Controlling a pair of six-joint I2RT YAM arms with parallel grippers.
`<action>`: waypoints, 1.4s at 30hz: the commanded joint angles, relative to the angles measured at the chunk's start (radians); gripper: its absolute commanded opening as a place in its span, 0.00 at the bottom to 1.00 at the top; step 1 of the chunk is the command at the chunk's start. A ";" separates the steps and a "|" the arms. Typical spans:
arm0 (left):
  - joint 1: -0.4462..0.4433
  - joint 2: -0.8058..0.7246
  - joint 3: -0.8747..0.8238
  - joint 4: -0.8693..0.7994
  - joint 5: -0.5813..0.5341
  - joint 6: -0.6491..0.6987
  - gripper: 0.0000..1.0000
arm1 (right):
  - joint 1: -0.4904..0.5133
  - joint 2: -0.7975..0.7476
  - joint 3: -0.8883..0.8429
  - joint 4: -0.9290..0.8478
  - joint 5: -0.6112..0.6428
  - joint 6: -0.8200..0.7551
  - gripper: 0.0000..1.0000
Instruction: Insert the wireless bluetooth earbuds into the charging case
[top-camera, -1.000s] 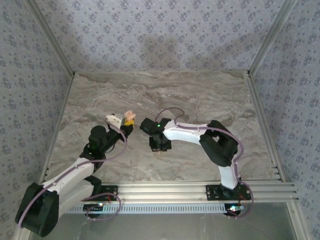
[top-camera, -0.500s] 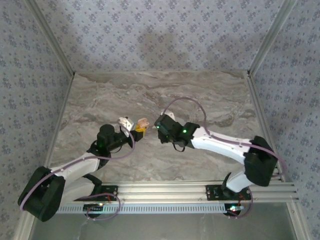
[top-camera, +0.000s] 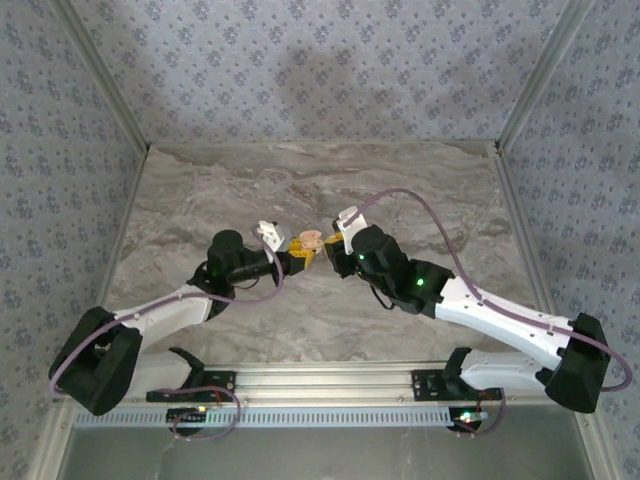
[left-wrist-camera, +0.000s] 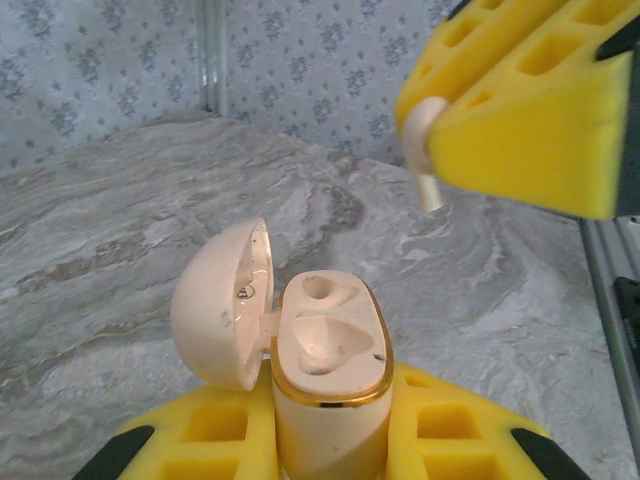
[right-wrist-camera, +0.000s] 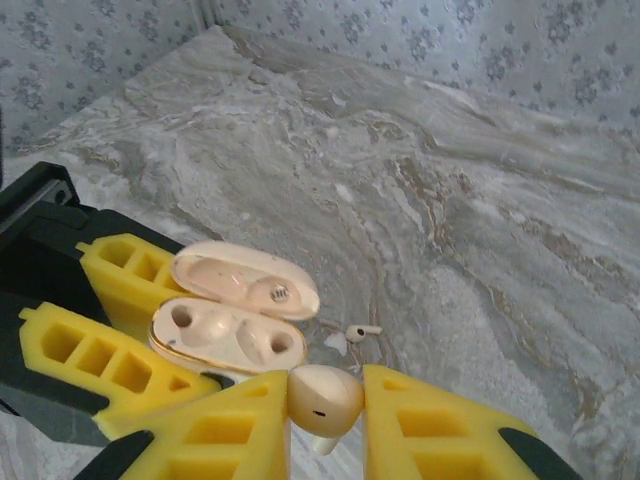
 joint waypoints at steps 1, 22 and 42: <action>-0.010 0.007 0.048 0.035 0.075 -0.011 0.18 | -0.012 -0.007 -0.016 0.083 -0.047 -0.084 0.24; -0.015 0.027 0.068 0.136 0.093 -0.102 0.18 | -0.111 0.002 -0.065 0.223 -0.255 -0.036 0.24; -0.015 0.006 0.074 0.169 0.083 -0.128 0.18 | -0.157 0.027 -0.090 0.248 -0.393 0.022 0.24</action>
